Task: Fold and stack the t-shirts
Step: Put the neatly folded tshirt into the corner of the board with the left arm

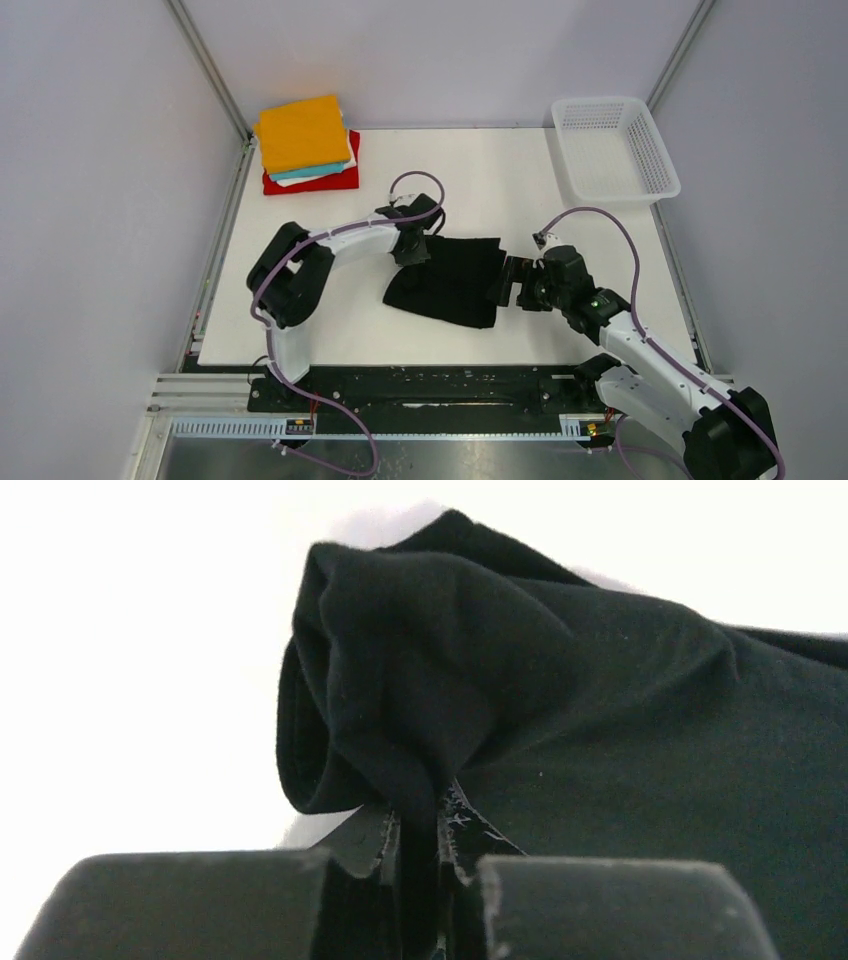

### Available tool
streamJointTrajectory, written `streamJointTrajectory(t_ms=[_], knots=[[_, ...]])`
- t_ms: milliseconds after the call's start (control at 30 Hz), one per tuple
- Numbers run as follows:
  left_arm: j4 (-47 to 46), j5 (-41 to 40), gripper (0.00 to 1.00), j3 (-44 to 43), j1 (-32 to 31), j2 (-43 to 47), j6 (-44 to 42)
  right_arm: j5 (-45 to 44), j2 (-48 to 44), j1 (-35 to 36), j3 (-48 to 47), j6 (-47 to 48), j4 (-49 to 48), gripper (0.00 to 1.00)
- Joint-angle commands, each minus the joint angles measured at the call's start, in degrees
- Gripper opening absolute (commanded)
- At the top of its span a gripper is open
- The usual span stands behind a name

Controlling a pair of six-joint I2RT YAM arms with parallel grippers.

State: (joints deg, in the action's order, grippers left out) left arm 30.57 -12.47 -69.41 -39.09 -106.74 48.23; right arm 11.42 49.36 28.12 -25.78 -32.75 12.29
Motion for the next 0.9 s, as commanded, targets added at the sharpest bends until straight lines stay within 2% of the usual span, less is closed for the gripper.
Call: streamJointTrajectory(t_ms=[0,133,200,400,500,567,633,700,767,867], knots=[[15.7,-20.9,0.00,-10.2,-1.2,-5.0,0.7,-4.2,-1.7,0.1,-2.1,3.0,1.9,0.99],[18.5,-32.1,0.00,-18.0,-1.2,-7.4,-3.7,-6.8,-4.0,0.0,-1.3,4.9,1.9,1.00],[16.6,-37.2,0.00,-21.1,-1.0,-8.3,-8.0,-9.0,-5.5,0.0,-0.8,5.3,1.9,0.99],[11.4,-45.2,0.00,-35.6,2.0,-13.4,-24.4,-14.7,-10.3,0.0,0.9,6.6,2.4,0.99],[0.8,-49.4,0.00,-36.8,3.1,-14.5,-38.7,-16.1,-11.8,0.0,1.0,7.2,2.8,1.00],[-8.9,-51.0,0.00,-35.6,4.3,-14.4,-47.0,-16.9,-12.4,0.0,1.2,7.4,3.0,1.00],[-21.0,-53.1,0.00,-33.6,5.5,-14.0,-59.1,-17.7,-12.4,0.0,1.4,7.5,3.0,0.99],[-32.2,-52.9,0.00,-32.8,6.5,-14.0,-66.4,-18.3,-11.8,0.0,1.3,7.6,2.9,0.99],[-35.7,-52.0,0.00,-35.7,7.7,-15.1,-72.2,-18.3,-10.8,-0.1,0.9,7.9,3.0,1.00],[-32.7,-50.1,0.00,-44.5,9.8,-18.4,-74.9,-18.2,-9.1,0.0,0.5,8.1,3.0,0.99]])
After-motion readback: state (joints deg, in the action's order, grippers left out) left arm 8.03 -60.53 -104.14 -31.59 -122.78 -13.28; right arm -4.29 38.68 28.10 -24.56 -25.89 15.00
